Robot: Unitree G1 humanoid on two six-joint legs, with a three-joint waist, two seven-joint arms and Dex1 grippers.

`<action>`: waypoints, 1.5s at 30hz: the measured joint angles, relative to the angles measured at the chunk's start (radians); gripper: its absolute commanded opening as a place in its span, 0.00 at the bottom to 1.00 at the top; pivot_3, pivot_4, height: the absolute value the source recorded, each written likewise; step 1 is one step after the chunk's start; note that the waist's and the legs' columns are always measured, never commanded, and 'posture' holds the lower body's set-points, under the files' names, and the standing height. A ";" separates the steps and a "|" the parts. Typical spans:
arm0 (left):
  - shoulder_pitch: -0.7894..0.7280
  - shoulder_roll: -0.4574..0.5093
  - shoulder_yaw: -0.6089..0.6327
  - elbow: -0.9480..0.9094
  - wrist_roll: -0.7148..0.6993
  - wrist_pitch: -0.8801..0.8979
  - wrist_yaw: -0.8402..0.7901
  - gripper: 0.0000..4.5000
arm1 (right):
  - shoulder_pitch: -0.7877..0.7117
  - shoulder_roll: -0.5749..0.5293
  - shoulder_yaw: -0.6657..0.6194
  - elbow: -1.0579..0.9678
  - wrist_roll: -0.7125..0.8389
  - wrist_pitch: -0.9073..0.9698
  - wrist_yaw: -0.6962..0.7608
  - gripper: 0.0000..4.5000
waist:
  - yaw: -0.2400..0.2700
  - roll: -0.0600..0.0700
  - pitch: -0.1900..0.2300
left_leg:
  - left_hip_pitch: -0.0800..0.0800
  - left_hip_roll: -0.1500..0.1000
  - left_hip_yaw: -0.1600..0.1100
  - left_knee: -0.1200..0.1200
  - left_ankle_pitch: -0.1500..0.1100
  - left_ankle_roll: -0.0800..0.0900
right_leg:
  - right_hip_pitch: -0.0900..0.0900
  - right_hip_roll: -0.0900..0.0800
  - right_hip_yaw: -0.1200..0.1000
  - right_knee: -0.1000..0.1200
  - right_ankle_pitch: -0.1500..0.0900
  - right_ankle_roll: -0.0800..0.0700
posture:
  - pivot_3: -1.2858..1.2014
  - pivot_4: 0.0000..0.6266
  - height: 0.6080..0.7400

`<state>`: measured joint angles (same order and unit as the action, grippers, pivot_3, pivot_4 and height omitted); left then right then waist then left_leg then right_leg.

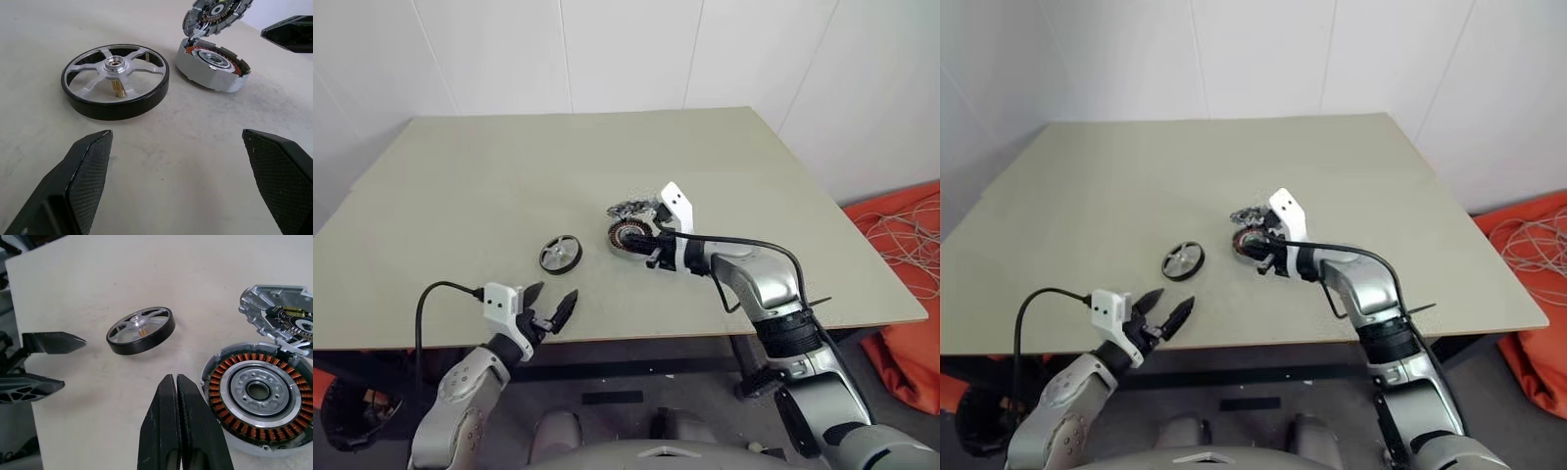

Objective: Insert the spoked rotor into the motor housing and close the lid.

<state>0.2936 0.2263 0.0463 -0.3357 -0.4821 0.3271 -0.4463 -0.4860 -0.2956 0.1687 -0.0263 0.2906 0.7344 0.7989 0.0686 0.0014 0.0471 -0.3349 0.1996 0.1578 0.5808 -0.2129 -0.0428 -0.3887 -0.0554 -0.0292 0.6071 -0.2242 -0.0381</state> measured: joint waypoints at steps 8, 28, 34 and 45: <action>-0.048 -0.005 0.023 -0.028 -0.164 0.182 0.015 1.00 | 0.029 0.013 -0.001 -0.072 0.032 0.047 -0.056 0.01 | 0.000 0.000 0.000 | 0.000 0.000 0.000 0.000 0.000 -0.001 | 0.000 0.000 0.000 0.000 0.000 0.000 | 0.52 0.00 1.00; -0.208 -0.154 0.256 0.058 -0.949 0.513 0.575 1.00 | 0.042 0.028 0.001 -0.129 0.077 0.083 -0.120 0.01 | 0.004 -0.001 0.000 | -0.001 -0.001 0.007 0.000 0.003 -0.005 | 0.001 0.000 0.000 0.000 0.000 0.001 | 0.52 0.00 1.00; -0.228 -0.195 0.263 0.108 -1.051 0.481 0.718 1.00 | 0.042 0.027 0.001 -0.129 0.083 0.084 -0.128 0.01 | 0.010 -0.002 0.000 | -0.001 -0.001 0.007 0.001 0.003 -0.005 | 0.001 0.000 0.000 0.000 0.000 0.001 | 0.52 0.00 1.00; -0.251 -0.261 0.263 0.110 -1.073 0.374 0.833 1.00 | 0.042 0.026 0.001 -0.130 0.090 0.085 -0.130 0.01 | 0.022 -0.004 0.000 | -0.001 -0.001 0.007 0.001 0.003 -0.005 | 0.001 0.000 -0.001 -0.001 -0.001 0.003 | 0.52 0.00 1.00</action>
<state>0.0428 -0.0346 0.3089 -0.2253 -1.5553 0.7008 0.3869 -0.4439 -0.2692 0.1698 -0.1559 0.3808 0.8197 0.6691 0.0903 -0.0025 0.0472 -0.3363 0.1989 0.1644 0.5814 -0.2098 -0.0481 -0.3877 -0.0550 -0.0299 0.6063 -0.2249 -0.0356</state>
